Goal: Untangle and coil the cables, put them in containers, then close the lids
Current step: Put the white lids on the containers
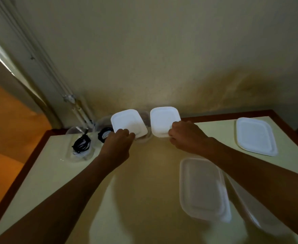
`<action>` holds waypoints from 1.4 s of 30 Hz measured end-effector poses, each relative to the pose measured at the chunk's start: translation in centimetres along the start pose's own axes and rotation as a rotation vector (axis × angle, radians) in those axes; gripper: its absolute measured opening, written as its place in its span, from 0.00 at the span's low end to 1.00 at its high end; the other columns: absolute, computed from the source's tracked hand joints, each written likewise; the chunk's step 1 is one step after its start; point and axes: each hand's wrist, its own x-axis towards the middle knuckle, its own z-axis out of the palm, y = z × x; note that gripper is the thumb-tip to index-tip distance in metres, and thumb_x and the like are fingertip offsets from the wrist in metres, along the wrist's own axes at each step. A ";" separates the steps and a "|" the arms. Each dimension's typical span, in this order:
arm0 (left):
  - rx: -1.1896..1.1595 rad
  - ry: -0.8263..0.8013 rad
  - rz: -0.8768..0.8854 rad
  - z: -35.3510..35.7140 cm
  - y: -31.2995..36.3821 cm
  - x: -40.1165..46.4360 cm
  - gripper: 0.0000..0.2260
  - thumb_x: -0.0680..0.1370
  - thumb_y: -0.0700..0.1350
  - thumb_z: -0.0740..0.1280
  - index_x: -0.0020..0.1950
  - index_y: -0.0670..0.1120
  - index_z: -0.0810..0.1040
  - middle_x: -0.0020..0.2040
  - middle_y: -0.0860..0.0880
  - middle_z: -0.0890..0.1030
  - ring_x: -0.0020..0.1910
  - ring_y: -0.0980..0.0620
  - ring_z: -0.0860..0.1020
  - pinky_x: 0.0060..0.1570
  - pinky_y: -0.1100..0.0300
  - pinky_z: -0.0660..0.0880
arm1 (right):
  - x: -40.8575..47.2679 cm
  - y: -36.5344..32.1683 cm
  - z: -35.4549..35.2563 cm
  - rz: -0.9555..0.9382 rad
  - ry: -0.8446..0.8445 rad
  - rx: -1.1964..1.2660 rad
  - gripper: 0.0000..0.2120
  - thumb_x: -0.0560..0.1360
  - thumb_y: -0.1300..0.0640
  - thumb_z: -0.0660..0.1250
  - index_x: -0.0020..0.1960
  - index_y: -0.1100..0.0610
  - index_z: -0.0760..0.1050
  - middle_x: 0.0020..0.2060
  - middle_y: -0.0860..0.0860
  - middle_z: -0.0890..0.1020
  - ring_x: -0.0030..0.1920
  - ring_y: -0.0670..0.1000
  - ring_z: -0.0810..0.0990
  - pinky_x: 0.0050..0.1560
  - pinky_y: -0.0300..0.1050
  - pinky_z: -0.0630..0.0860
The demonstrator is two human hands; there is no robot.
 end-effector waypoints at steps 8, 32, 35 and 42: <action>-0.088 0.014 0.034 -0.1 1.4 0.4 0.15 0.80 0.44 0.63 0.66 0.44 0.73 0.60 0.45 0.79 0.55 0.49 0.79 0.57 0.54 0.75 | -0.3 0.6 -0.3 -0.080 -0.081 -0.167 0.14 0.79 0.50 0.61 0.60 0.55 0.75 0.50 0.53 0.81 0.50 0.54 0.81 0.45 0.46 0.70; -0.195 -0.069 0.005 3.6 5.8 7.2 0.38 0.72 0.67 0.30 0.80 0.53 0.46 0.80 0.43 0.48 0.78 0.42 0.48 0.72 0.33 0.48 | 1.9 3.5 5.7 0.508 0.030 0.090 0.33 0.79 0.37 0.39 0.74 0.52 0.65 0.72 0.61 0.69 0.72 0.66 0.66 0.70 0.62 0.62; -0.219 -0.064 0.008 3.7 5.6 7.1 0.39 0.72 0.67 0.30 0.80 0.53 0.45 0.80 0.44 0.48 0.78 0.43 0.48 0.72 0.34 0.48 | 2.0 3.5 5.5 0.454 -0.006 0.062 0.37 0.77 0.37 0.35 0.75 0.53 0.65 0.73 0.62 0.68 0.73 0.67 0.65 0.72 0.64 0.60; -0.259 -0.016 0.009 4.3 5.4 7.4 0.37 0.73 0.68 0.33 0.79 0.55 0.47 0.80 0.46 0.50 0.79 0.45 0.49 0.73 0.36 0.47 | 2.4 3.3 5.4 0.411 -0.039 0.070 0.39 0.75 0.37 0.34 0.76 0.55 0.64 0.74 0.63 0.66 0.74 0.69 0.62 0.73 0.66 0.56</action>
